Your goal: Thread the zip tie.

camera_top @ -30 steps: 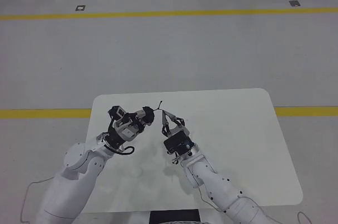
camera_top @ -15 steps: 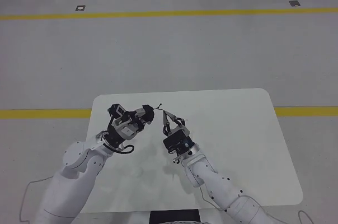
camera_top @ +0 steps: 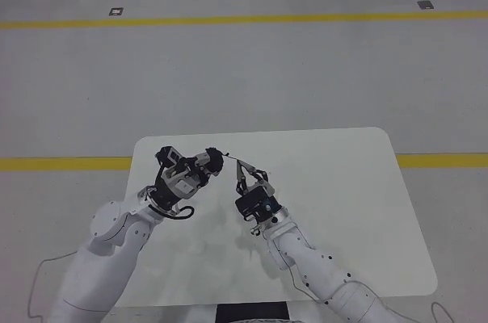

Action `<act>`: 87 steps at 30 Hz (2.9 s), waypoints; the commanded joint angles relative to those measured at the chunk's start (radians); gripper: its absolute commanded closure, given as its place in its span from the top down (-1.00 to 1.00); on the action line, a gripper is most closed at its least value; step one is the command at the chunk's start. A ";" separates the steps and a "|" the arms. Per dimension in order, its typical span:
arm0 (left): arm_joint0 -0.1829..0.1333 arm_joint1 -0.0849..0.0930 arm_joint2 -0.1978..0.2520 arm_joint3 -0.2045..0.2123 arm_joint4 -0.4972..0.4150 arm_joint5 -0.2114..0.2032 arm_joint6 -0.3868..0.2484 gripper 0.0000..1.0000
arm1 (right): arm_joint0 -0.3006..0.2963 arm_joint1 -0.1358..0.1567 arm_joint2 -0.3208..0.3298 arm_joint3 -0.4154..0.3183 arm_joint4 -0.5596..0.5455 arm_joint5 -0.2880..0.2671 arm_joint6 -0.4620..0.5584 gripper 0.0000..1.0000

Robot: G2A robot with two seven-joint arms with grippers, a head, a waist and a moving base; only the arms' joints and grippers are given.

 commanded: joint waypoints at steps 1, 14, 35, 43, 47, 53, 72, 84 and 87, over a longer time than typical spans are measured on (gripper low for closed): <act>0.000 0.000 0.000 0.002 0.002 0.000 -0.001 -1.00 | 0.000 0.000 0.000 -0.001 0.000 0.001 0.001 -1.00; 0.000 0.002 -0.003 0.007 0.061 -0.010 -0.003 -1.00 | -0.033 -0.005 0.031 -0.020 0.004 0.022 0.000 1.00; -0.003 0.007 -0.014 -0.100 0.117 -0.018 -0.050 -1.00 | -0.088 -0.019 0.069 -0.042 0.039 0.025 0.062 1.00; 0.001 0.004 -0.014 -0.085 0.057 -0.027 -0.034 -1.00 | -0.088 -0.019 0.069 -0.042 0.039 0.025 0.062 1.00; 0.008 0.005 -0.054 -0.058 -0.038 -0.049 -0.106 -1.00 | -0.088 -0.019 0.069 -0.042 0.039 0.025 0.062 1.00; 0.033 0.011 -0.114 -0.040 -0.122 -0.046 -0.221 -1.00 | -0.088 -0.019 0.069 -0.042 0.039 0.025 0.062 1.00; 0.107 0.015 -0.188 -0.060 -0.161 -0.027 -0.272 -1.00 | -0.234 0.038 0.331 -0.165 0.018 -0.097 0.039 1.00; 0.126 0.016 -0.202 -0.078 -0.166 -0.012 -0.275 -1.00 | -0.319 0.057 0.468 -0.232 0.044 -0.100 0.058 1.00; 0.126 0.016 -0.202 -0.078 -0.166 -0.012 -0.275 -1.00 | -0.319 0.057 0.468 -0.232 0.044 -0.100 0.058 1.00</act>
